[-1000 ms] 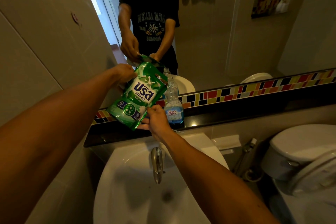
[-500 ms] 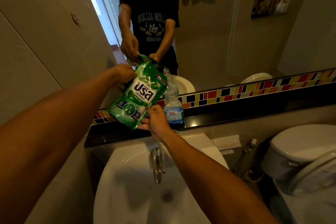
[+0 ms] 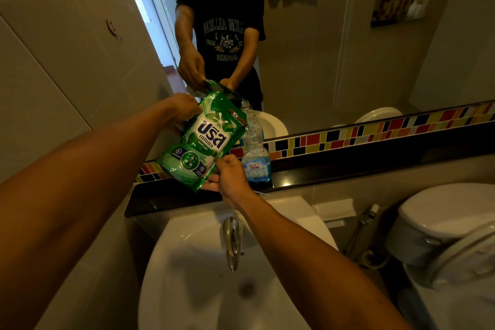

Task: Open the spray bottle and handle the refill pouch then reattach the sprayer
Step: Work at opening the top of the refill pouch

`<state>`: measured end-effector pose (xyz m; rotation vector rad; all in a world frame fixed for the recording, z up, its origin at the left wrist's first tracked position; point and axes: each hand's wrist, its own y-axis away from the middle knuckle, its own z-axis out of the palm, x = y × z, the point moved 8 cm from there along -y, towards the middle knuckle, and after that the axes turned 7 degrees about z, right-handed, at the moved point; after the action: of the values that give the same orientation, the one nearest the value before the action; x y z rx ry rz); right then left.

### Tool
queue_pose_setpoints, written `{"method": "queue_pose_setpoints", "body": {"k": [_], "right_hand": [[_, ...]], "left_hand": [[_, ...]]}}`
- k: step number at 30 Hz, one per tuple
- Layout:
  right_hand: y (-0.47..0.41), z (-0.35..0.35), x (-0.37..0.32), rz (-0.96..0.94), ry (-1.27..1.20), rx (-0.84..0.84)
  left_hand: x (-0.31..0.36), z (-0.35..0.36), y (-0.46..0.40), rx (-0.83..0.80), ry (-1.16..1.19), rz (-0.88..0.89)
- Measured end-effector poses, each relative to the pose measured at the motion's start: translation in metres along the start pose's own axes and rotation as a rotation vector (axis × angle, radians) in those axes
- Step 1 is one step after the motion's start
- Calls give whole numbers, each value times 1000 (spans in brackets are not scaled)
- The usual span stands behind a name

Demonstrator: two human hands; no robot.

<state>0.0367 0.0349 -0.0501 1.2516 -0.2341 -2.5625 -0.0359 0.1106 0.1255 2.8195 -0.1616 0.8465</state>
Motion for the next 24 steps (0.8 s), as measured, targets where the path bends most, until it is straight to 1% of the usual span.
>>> {"method": "queue_pose_setpoints", "body": {"k": [24], "right_hand": [[3, 0, -3, -9, -11, -4]], "left_hand": [[10, -1, 5, 9, -33, 25]]}}
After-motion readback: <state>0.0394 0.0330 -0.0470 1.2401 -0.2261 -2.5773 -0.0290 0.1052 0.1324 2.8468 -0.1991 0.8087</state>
